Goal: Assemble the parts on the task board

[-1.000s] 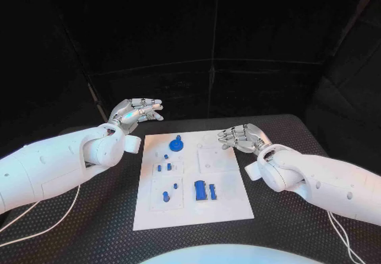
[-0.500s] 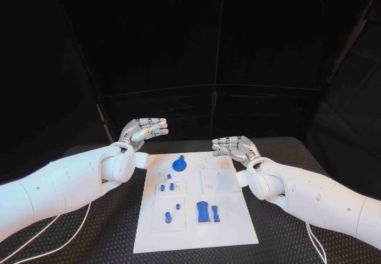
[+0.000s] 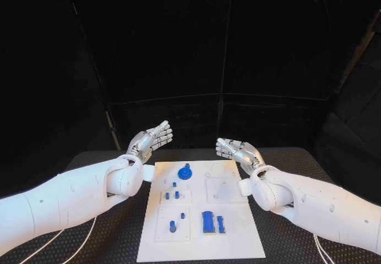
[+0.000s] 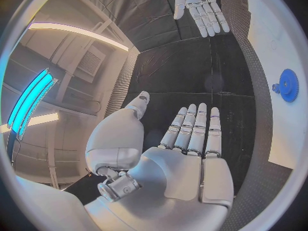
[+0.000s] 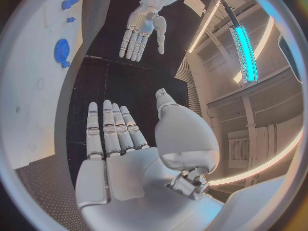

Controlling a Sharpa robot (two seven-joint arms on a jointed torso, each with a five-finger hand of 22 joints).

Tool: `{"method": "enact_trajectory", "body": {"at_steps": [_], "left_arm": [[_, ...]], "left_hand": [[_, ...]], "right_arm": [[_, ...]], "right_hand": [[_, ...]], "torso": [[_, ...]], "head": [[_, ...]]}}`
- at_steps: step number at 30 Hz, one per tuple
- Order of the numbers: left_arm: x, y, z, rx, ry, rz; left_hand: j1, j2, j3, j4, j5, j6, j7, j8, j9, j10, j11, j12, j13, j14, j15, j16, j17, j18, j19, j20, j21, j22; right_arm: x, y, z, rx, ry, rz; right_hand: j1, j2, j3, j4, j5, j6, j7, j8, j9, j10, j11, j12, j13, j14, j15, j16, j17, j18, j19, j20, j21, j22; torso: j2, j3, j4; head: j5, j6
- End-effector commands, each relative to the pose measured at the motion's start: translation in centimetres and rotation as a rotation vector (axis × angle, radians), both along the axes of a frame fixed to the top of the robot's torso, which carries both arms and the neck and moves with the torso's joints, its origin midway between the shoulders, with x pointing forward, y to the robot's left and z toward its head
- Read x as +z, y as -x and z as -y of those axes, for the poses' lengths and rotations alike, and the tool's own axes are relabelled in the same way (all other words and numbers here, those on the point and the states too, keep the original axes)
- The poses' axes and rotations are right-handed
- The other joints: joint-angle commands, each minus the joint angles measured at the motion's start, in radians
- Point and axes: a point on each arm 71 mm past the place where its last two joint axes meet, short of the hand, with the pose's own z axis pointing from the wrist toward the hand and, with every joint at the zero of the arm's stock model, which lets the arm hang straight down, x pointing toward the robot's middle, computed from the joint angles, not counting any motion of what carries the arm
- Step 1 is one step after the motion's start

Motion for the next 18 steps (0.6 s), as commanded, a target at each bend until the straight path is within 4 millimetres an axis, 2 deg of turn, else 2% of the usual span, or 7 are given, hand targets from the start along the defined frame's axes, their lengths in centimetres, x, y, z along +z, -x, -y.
{"method": "enact_trajectory", "body": {"at_steps": [1, 3, 6, 7, 8, 12, 18], "left_arm": [[0.3, 1.0, 0.2, 0.096, -0.071, 0.02], [0.6, 2.1, 0.6, 0.127, -0.085, 0.021], [0.9, 3.1, 0.9, 0.155, -0.098, 0.024], [1.1, 3.4, 1.0, 0.164, -0.102, 0.025], [1.2, 3.7, 1.1, 0.173, -0.106, 0.026], [1.6, 4.8, 1.4, 0.202, -0.119, 0.03], [1.9, 5.3, 1.6, 0.214, -0.124, 0.032]], "left_hand": [[-0.235, 0.008, -0.058, 0.0, -0.08, -0.173, -0.037, -0.023, -0.007, -0.184, -0.097, -0.095, -0.007, -0.175, -0.073, -0.04, -0.01, -0.041, -0.127, -0.051, -0.034, -0.052], [-0.28, 0.008, -0.069, 0.0, -0.08, -0.207, -0.044, -0.023, -0.007, -0.219, -0.097, -0.095, -0.007, -0.208, -0.073, -0.048, -0.01, -0.042, -0.151, -0.06, -0.107, -0.062], [-0.322, 0.008, -0.08, 0.0, -0.08, -0.237, -0.117, -0.023, -0.007, -0.252, -0.097, -0.095, -0.007, -0.24, -0.073, -0.055, -0.01, -0.048, -0.174, -0.069, -0.107, -0.071], [-0.34, 0.008, -0.084, 0.0, -0.08, -0.251, -0.117, -0.023, -0.007, -0.267, -0.097, -0.095, -0.007, -0.253, -0.073, -0.128, -0.01, -0.053, -0.184, -0.073, -0.107, -0.075], [-0.356, 0.008, -0.087, 0.0, -0.08, -0.262, -0.117, -0.023, -0.007, -0.279, -0.097, -0.095, -0.007, -0.264, -0.073, -0.128, -0.01, -0.123, -0.192, -0.077, -0.107, -0.078], [-0.418, 0.008, -0.102, 0.0, -0.08, -0.309, -0.117, -0.023, -0.007, -0.328, -0.097, -0.095, -0.007, -0.31, -0.073, -0.128, -0.01, -0.123, -0.226, -0.159, -0.107, -0.162], [-0.484, 0.008, -0.182, 0.0, -0.08, -0.357, -0.117, -0.023, -0.007, -0.38, -0.097, -0.095, -0.007, -0.359, -0.073, -0.128, -0.01, -0.123, -0.263, -0.159, -0.107, -0.162]], "right_arm": [[1.5, 0.4, 0.6, -0.154, -0.04, 0.018], [2.4, 1.0, 0.6, -0.188, -0.047, 0.02], [3.0, 1.6, 0.6, -0.215, -0.051, 0.019], [3.2, 1.8, 0.6, -0.224, -0.052, 0.018], [3.4, 1.9, 0.6, -0.231, -0.052, 0.018], [3.8, 2.4, 0.6, -0.251, -0.053, 0.015], [3.8, 2.4, 0.6, -0.252, -0.053, 0.015]], "right_hand": [[-0.294, -0.002, -0.002, -0.04, -0.095, -0.185, -0.035, -0.01, -0.076, -0.208, -0.055, -0.017, -0.007, -0.217, -0.011, -0.017, -0.097, -0.045, -0.164, -0.04, -0.061, -0.055], [-0.351, -0.002, -0.002, -0.047, -0.095, -0.221, -0.111, -0.01, -0.076, -0.249, -0.055, -0.017, -0.007, -0.26, -0.011, -0.017, -0.097, -0.049, -0.196, -0.048, -0.073, -0.055], [-0.403, -0.002, -0.002, -0.054, -0.095, -0.253, -0.111, -0.01, -0.076, -0.285, -0.055, -0.017, -0.007, -0.298, -0.011, -0.017, -0.097, -0.05, -0.224, -0.056, -0.083, -0.055], [-0.425, -0.002, -0.002, -0.124, -0.095, -0.266, -0.111, -0.01, -0.076, -0.3, -0.055, -0.017, -0.007, -0.314, -0.011, -0.017, -0.097, -0.059, -0.236, -0.128, -0.088, -0.055], [-0.444, -0.002, -0.002, -0.124, -0.095, -0.279, -0.111, -0.01, -0.076, -0.314, -0.055, -0.017, -0.007, -0.328, -0.011, -0.017, -0.097, -0.06, -0.247, -0.128, -0.092, -0.055], [-0.526, -0.002, -0.002, -0.124, -0.095, -0.33, -0.111, -0.01, -0.076, -0.372, -0.055, -0.017, -0.007, -0.389, -0.011, -0.017, -0.097, -0.13, -0.292, -0.128, -0.109, -0.055], [-0.607, -0.002, -0.002, -0.124, -0.095, -0.382, -0.111, -0.01, -0.076, -0.43, -0.055, -0.017, -0.007, -0.449, -0.011, -0.017, -0.097, -0.13, -0.337, -0.128, -0.192, -0.055]], "torso": [[0.0, 0.0021, 0.0054], [0.0, 0.0021, 0.0054], [0.0, 0.0021, 0.0054], [0.0, 0.0021, 0.0054], [0.0, 0.0021, 0.0054], [0.0, 0.0021, 0.0054], [0.0, 0.0021, 0.0054]], "head": [[0.003, 0.005], [0.003, 0.005], [0.003, 0.005], [0.003, 0.005], [0.003, 0.005], [0.003, 0.005], [0.003, 0.005]]}}
